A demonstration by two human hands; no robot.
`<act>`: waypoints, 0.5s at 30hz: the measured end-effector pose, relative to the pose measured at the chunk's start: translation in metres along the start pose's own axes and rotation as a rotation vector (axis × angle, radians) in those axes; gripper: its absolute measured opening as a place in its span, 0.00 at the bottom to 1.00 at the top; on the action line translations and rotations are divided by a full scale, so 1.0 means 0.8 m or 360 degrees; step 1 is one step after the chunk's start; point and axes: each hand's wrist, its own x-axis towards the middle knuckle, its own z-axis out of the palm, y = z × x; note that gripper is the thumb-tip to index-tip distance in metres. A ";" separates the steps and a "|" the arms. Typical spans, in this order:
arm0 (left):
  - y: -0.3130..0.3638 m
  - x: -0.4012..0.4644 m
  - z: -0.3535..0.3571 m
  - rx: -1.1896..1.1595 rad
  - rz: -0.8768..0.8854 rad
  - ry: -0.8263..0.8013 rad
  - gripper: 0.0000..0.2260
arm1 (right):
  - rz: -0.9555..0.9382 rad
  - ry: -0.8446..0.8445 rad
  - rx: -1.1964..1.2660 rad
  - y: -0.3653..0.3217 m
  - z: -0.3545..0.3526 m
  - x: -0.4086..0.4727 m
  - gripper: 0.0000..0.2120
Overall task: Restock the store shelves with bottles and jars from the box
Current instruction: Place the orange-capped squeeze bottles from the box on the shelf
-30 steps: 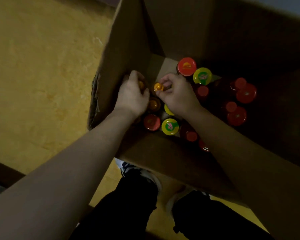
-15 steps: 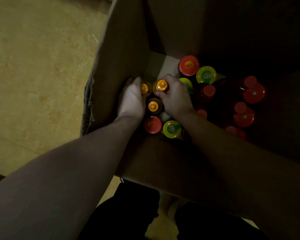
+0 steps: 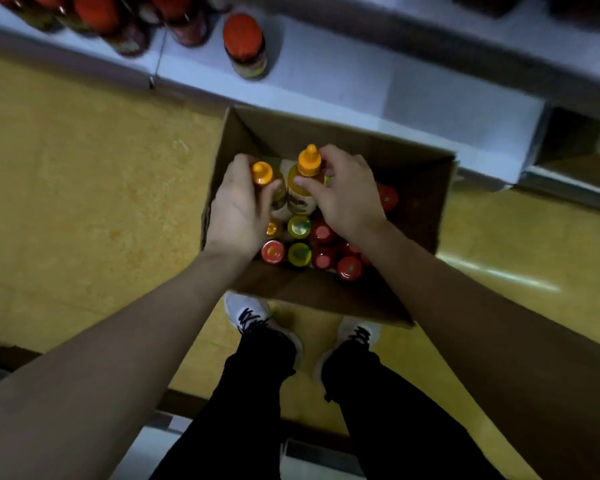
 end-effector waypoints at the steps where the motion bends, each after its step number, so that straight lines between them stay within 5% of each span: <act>1: 0.020 -0.002 -0.016 -0.0015 0.0007 -0.0006 0.13 | 0.0004 0.0023 0.0043 -0.017 -0.024 -0.005 0.15; 8: 0.190 -0.027 -0.153 -0.0078 0.0133 -0.0012 0.08 | 0.0018 0.0153 0.0149 -0.146 -0.192 -0.067 0.14; 15: 0.340 -0.080 -0.291 -0.0026 0.0314 0.0043 0.14 | -0.0094 0.0204 0.0154 -0.270 -0.350 -0.140 0.13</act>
